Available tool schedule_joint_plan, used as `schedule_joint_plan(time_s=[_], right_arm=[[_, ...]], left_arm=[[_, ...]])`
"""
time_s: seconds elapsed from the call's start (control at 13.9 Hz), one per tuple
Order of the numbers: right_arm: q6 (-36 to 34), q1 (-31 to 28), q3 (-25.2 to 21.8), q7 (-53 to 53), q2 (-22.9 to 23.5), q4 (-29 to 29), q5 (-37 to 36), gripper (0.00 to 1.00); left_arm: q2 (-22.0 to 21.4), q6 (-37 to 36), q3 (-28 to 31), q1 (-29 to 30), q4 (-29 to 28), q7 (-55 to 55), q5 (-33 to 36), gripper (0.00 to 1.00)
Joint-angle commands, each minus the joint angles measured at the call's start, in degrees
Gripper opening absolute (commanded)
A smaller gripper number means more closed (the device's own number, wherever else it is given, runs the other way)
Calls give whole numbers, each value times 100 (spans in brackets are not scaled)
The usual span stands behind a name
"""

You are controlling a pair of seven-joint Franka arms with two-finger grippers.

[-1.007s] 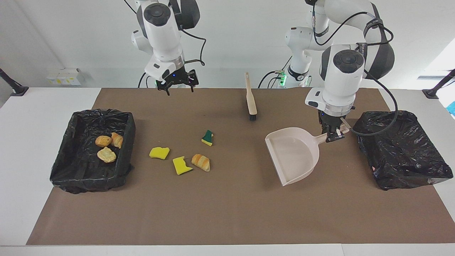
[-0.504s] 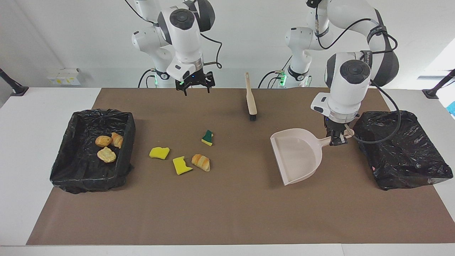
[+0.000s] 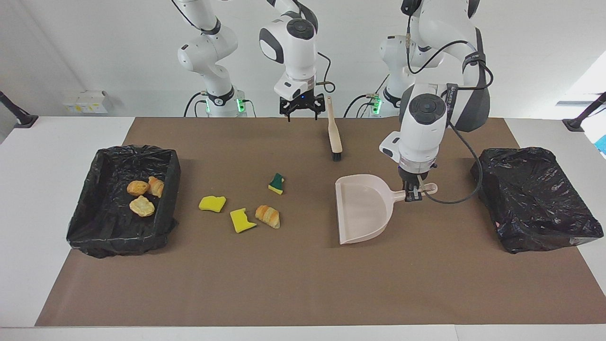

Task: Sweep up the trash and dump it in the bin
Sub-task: 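Grasp the wooden brush handle with the right gripper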

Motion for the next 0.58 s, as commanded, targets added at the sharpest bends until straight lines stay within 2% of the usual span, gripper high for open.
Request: schedule_joint_plan(time_s=[0.0,0.22,0.29,0.5], right_arm=[[344,451,-39,434,385,-16,117,100],[406,584,-13,567,404,-69,144,100],[415,602,-4,558,395,-104,196,97],[423,602,-4,479,403,-166,319,74]], left_arm=[[-351,434,87,-94,-583,-60,13,0],[-422,469,78,-59,-751,-51,4,0],[-466,495,78,-59,-873,-69,4,0],[-773,1100,78,-33,-1540,-78,4,0]])
